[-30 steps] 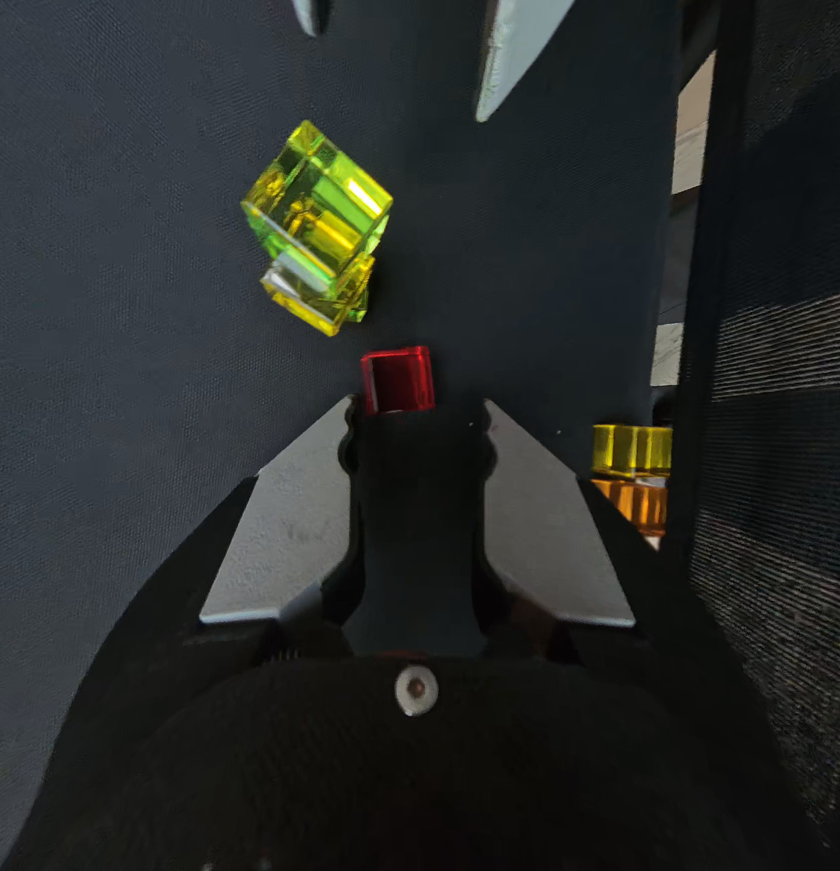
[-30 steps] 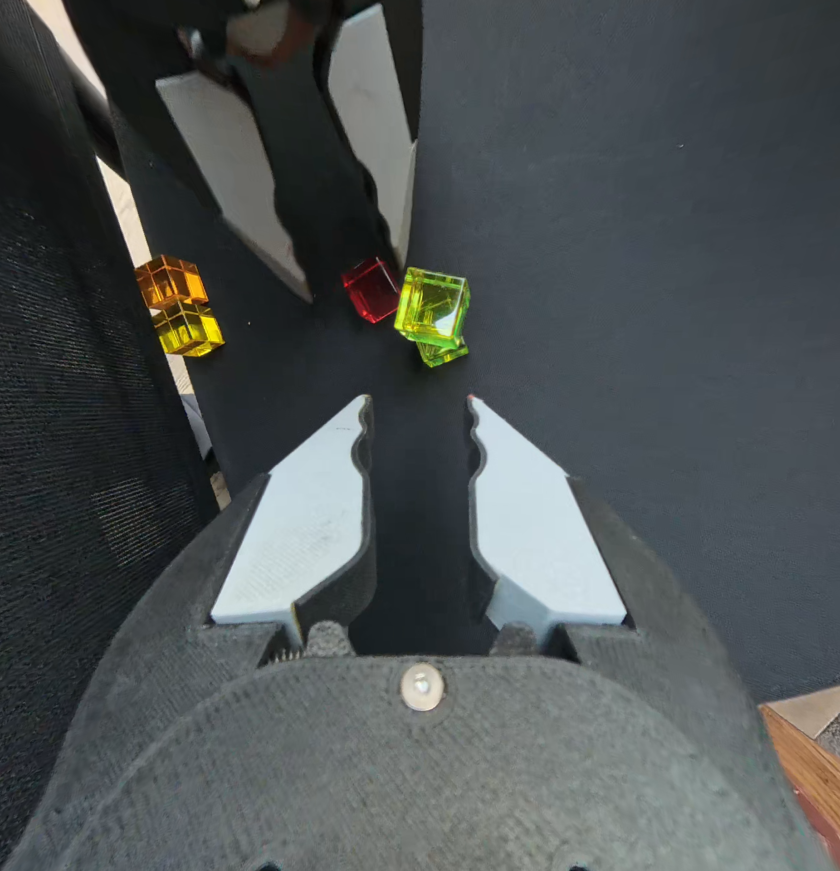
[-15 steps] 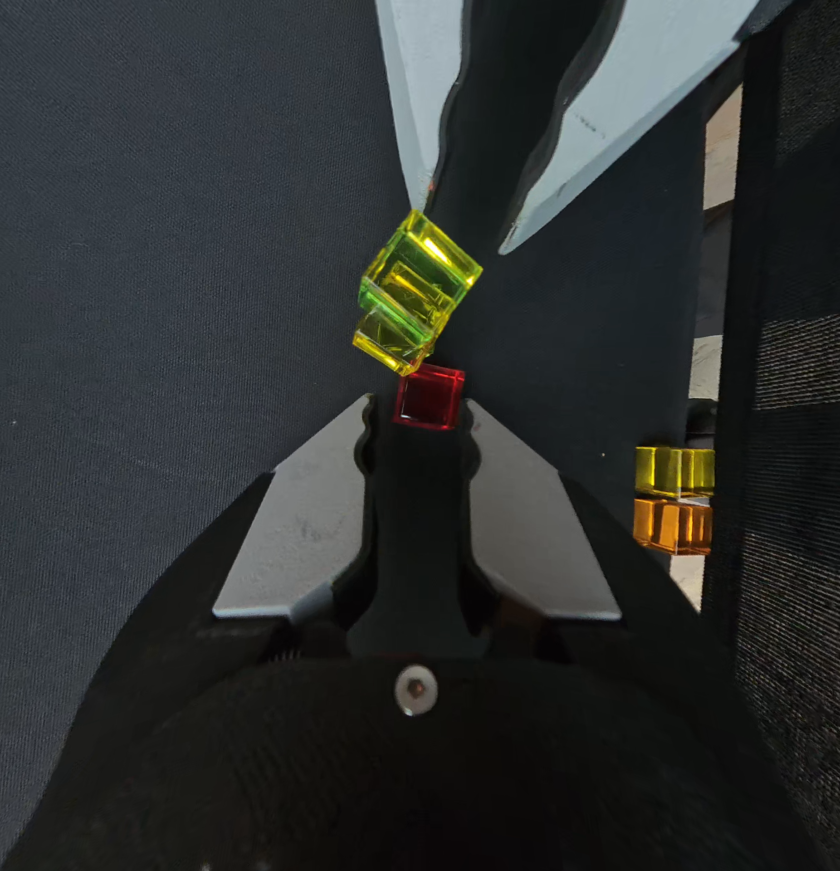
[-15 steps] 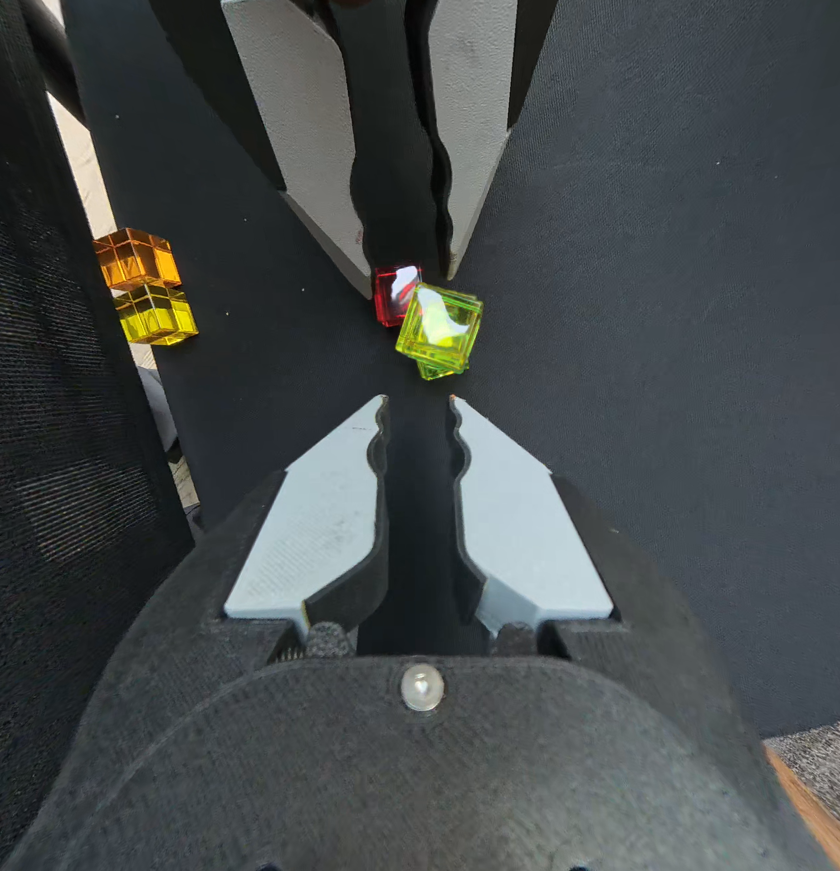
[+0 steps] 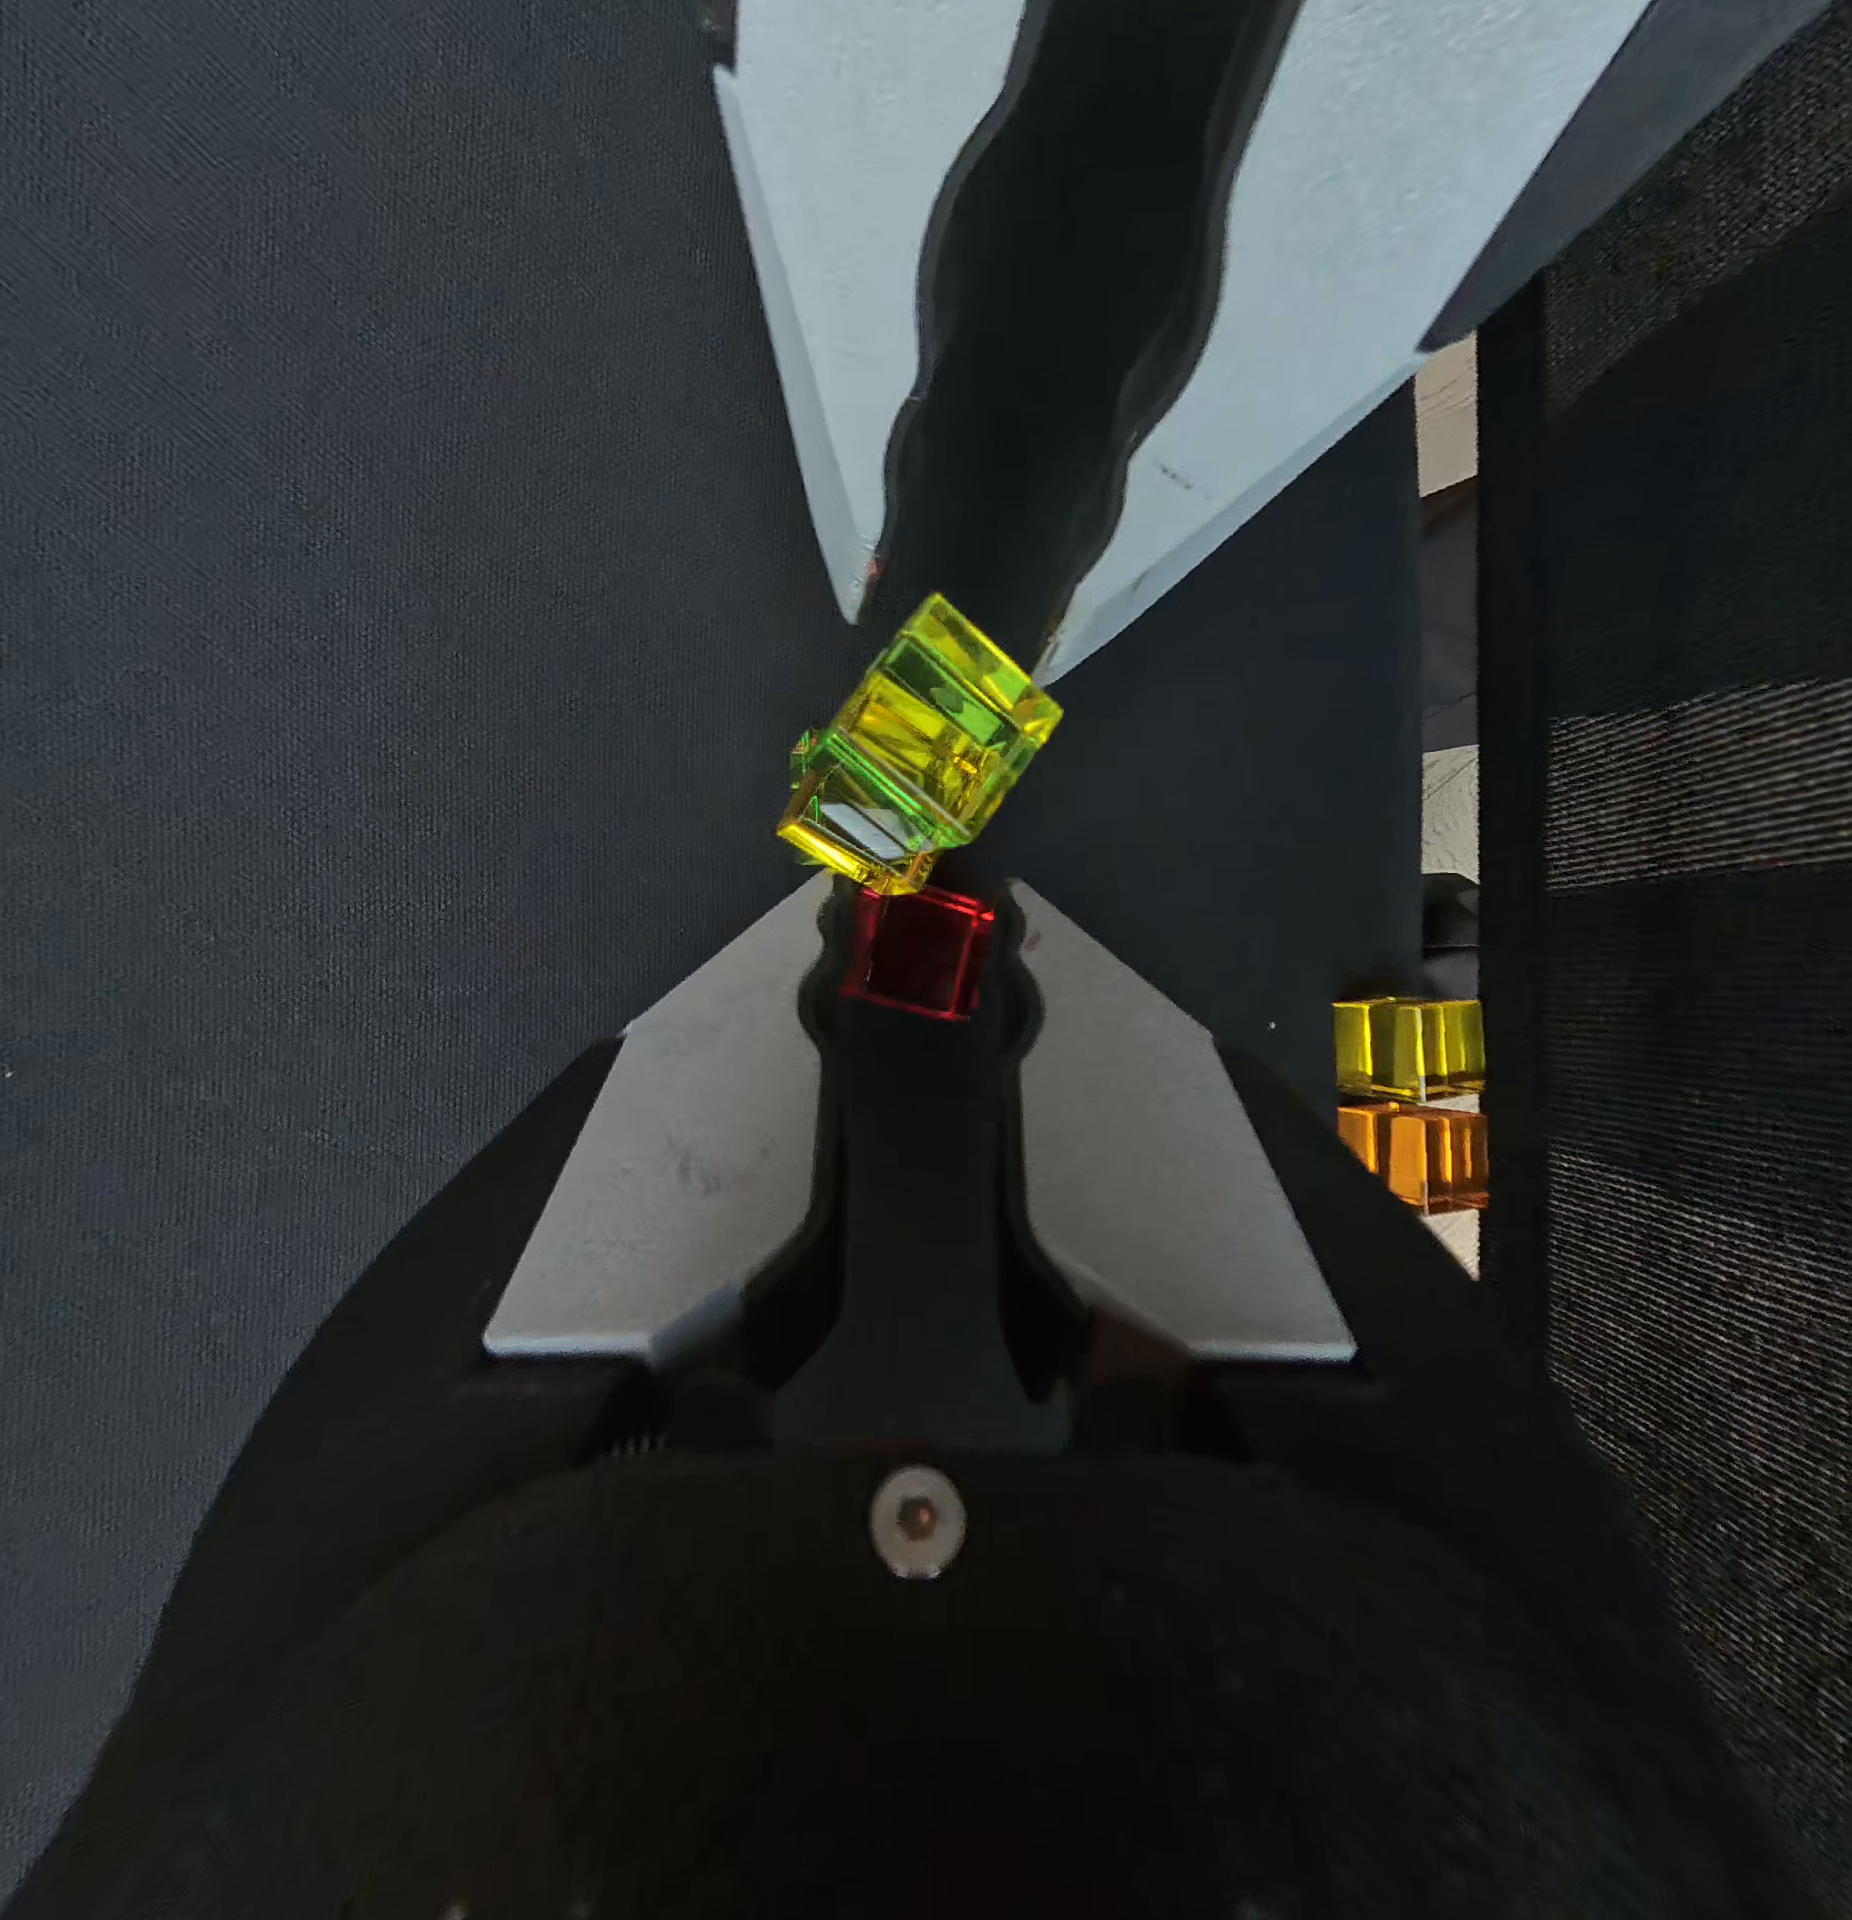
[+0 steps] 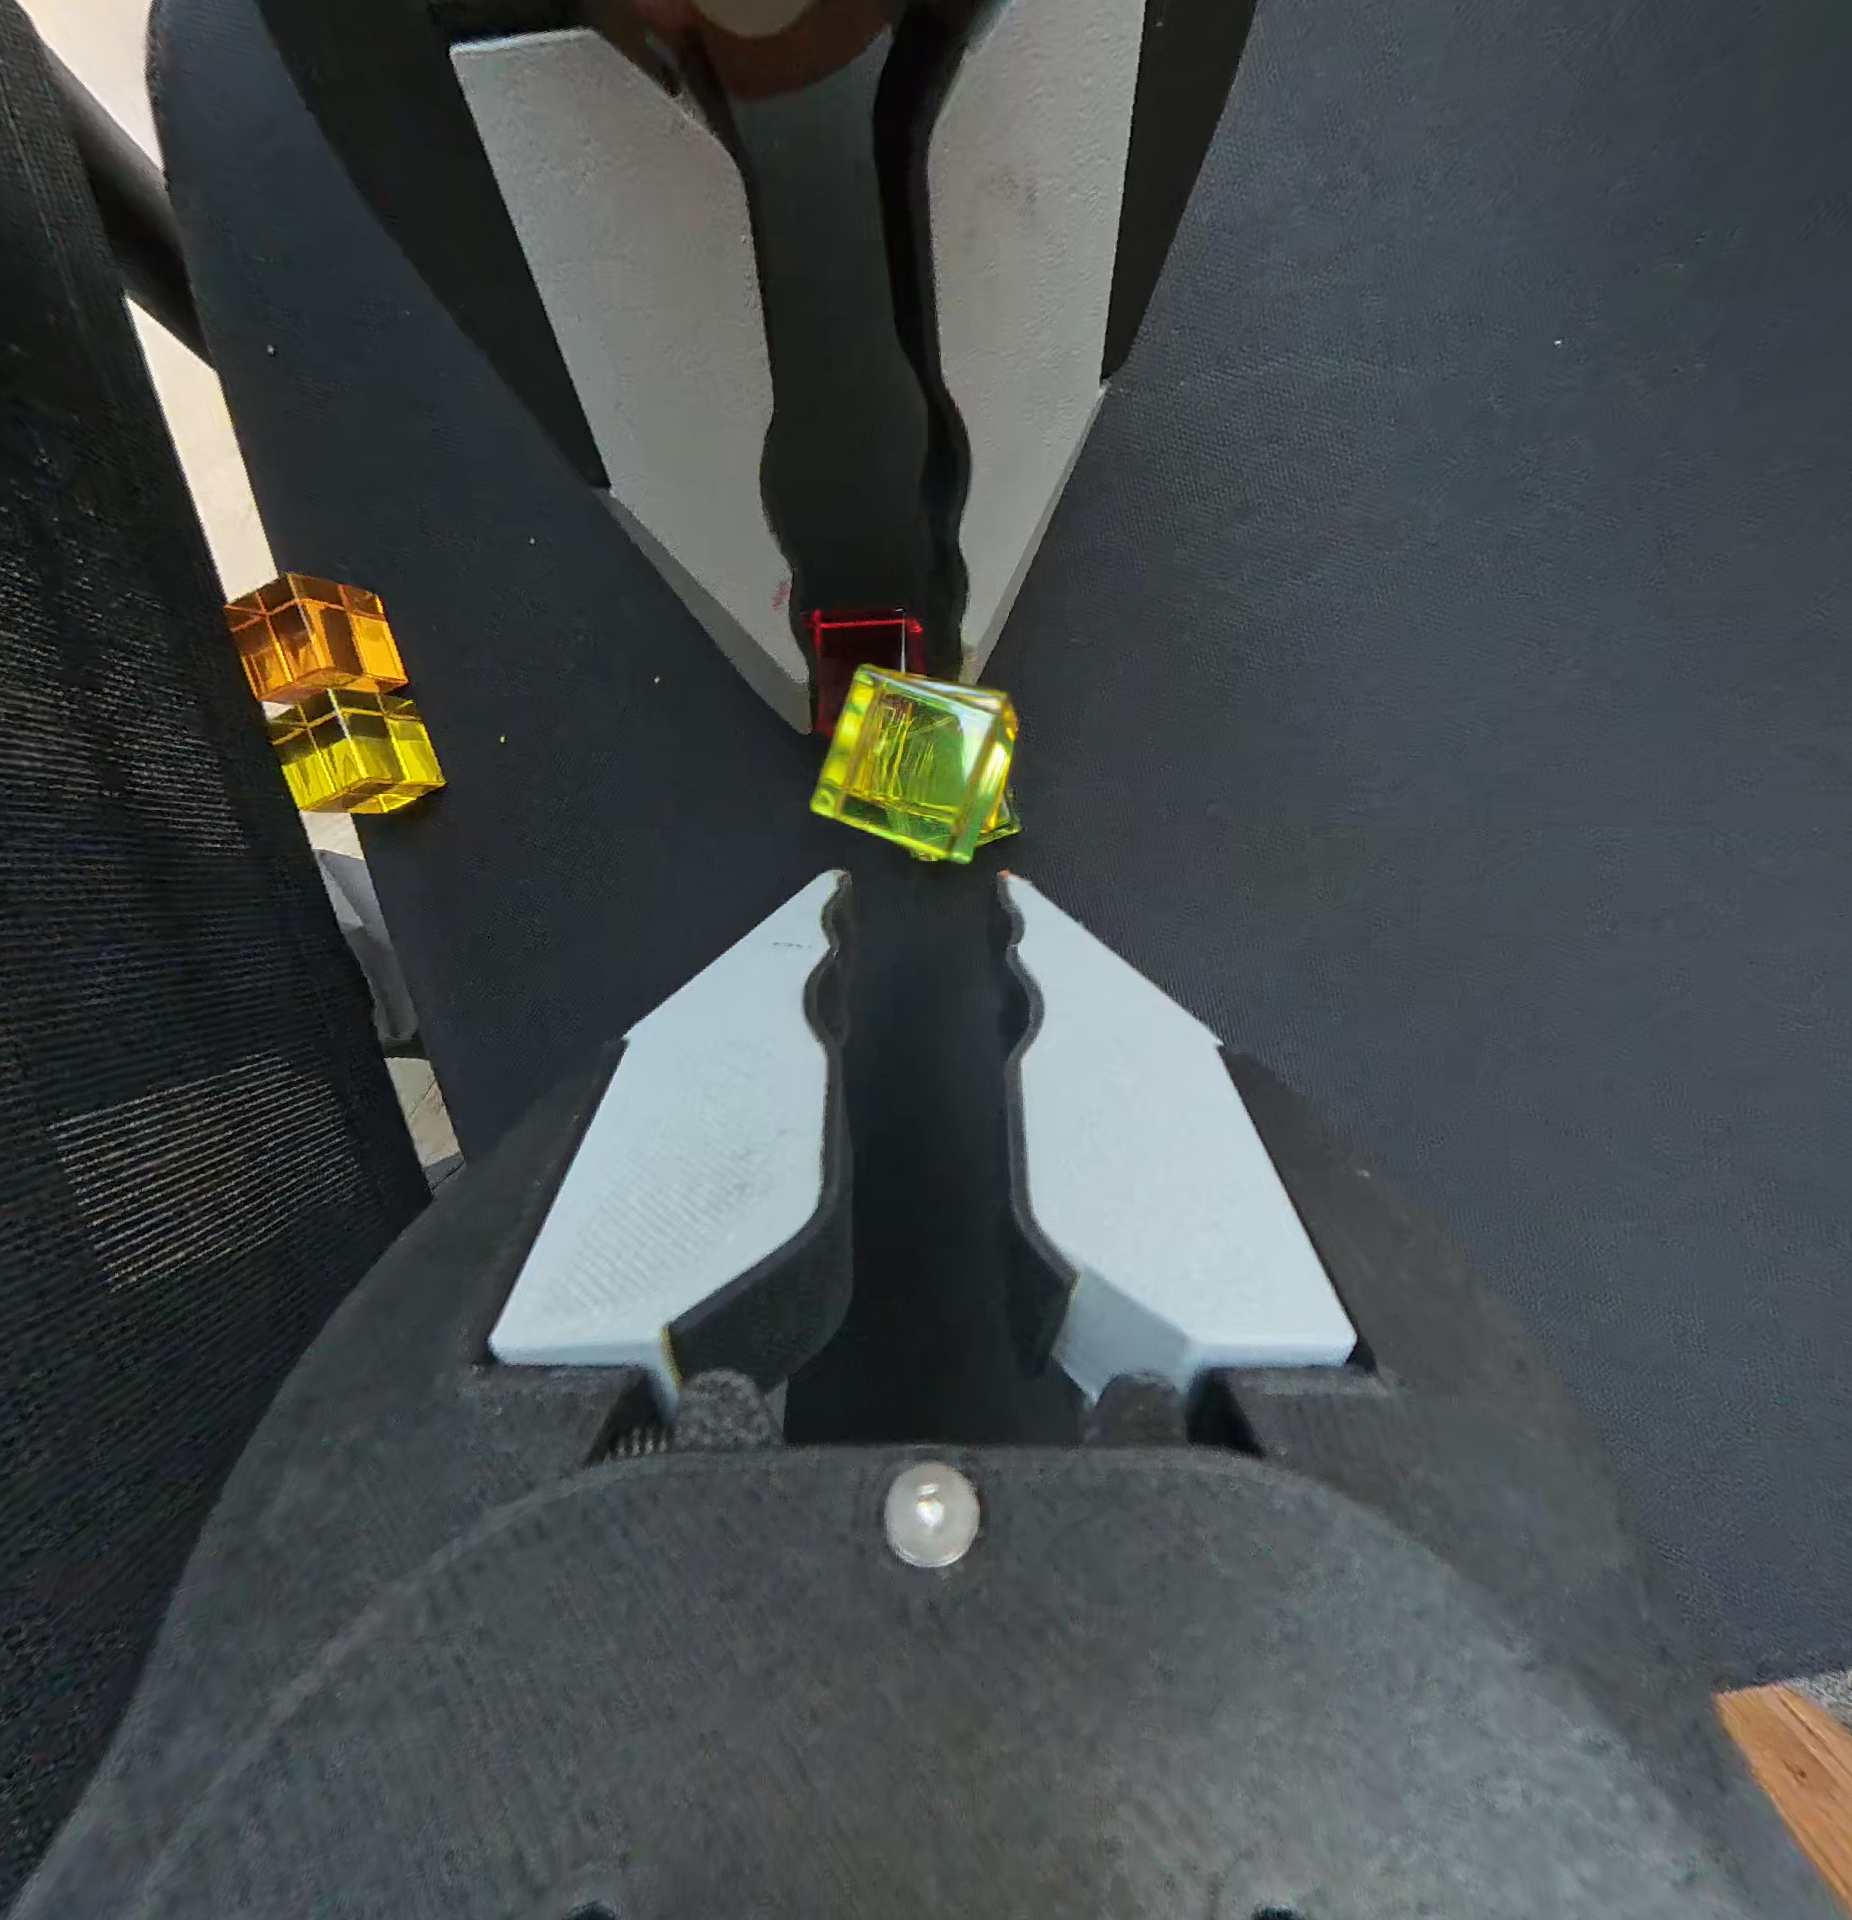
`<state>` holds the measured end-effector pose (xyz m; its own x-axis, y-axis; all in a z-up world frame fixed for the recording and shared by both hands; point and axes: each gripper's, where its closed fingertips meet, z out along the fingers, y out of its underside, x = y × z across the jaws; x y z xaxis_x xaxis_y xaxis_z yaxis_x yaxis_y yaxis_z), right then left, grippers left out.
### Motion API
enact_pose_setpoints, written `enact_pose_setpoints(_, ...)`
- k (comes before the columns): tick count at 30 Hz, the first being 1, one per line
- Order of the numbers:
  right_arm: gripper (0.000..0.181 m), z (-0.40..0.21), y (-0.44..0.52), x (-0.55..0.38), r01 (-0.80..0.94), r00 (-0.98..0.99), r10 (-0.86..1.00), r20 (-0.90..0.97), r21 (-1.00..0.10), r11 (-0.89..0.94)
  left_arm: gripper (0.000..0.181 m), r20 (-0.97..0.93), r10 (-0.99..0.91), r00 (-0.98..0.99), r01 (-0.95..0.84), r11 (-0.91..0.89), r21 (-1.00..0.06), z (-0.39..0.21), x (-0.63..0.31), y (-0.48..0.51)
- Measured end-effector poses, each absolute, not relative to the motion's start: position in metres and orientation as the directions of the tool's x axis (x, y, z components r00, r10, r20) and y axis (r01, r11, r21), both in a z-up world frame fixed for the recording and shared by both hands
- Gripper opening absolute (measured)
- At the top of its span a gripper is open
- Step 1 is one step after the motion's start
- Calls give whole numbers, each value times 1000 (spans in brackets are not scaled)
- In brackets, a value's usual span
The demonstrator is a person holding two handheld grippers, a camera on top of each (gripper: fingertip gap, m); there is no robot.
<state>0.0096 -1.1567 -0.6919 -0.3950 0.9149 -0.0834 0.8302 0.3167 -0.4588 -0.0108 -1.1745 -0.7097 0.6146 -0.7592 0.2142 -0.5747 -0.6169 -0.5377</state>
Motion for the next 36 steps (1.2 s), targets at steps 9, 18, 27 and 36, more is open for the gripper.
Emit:
enact_pose_setpoints(9,20,-695,-1154,2,831,-391,918,-70,-456,319,27,226,-742,632,-551,-634,-543,-710,-6,-1172)
enact_pose_setpoints(18,20,-697,-1150,3,844,-371,926,-72,-442,303,33,213,-729,650,-542,-642,-542,-709,-8,-1171)
enact_pose_setpoints(27,28,-701,-1150,14,861,-357,929,-101,-421,285,45,164,-704,691,-548,-659,-515,-712,-25,-1179)
enact_pose_setpoints(36,27,-701,-1144,14,880,-304,944,-131,-418,225,30,38,-777,629,-678,-571,-463,-739,-22,-1188)
